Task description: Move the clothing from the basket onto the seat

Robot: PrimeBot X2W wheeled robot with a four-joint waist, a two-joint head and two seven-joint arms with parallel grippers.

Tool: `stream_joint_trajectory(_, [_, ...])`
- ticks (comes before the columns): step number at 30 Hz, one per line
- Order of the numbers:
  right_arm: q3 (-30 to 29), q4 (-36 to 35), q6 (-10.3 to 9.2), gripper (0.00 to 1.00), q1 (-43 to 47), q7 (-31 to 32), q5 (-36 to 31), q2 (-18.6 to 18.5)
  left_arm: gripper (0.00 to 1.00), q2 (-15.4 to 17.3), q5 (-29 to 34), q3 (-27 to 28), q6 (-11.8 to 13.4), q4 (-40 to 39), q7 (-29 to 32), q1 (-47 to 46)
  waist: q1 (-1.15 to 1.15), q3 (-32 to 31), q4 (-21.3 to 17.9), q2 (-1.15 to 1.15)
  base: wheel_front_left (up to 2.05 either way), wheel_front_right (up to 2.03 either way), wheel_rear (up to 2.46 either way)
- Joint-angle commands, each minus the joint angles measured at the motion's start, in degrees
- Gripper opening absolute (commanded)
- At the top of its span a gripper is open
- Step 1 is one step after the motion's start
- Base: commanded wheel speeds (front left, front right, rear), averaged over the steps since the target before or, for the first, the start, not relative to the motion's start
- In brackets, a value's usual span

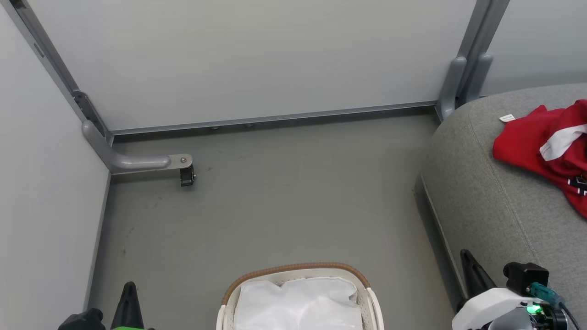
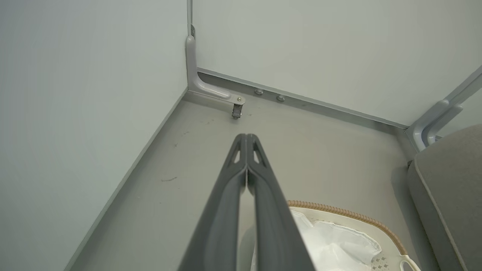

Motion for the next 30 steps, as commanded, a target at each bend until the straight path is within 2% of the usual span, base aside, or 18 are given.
stream_joint_trajectory(1, [-0.4,-1.4,0.00,0.00,-1.0,0.7,2.9,-0.3,0.00,0.3,-2.8,0.3,-0.1,-1.4,0.5,-1.2,0.00,0.0,0.0,0.00,0.00,0.00,0.00])
stream_joint_trajectory(30, [-1.6,-6.3,-0.02,0.00,-1.3,7.3,29.6,-0.2,0.00,0.5,-28.4,0.4,-0.4,-5.4,7.1,-3.7,0.00,-0.3,0.7,0.00,0.00,0.00,0.00])
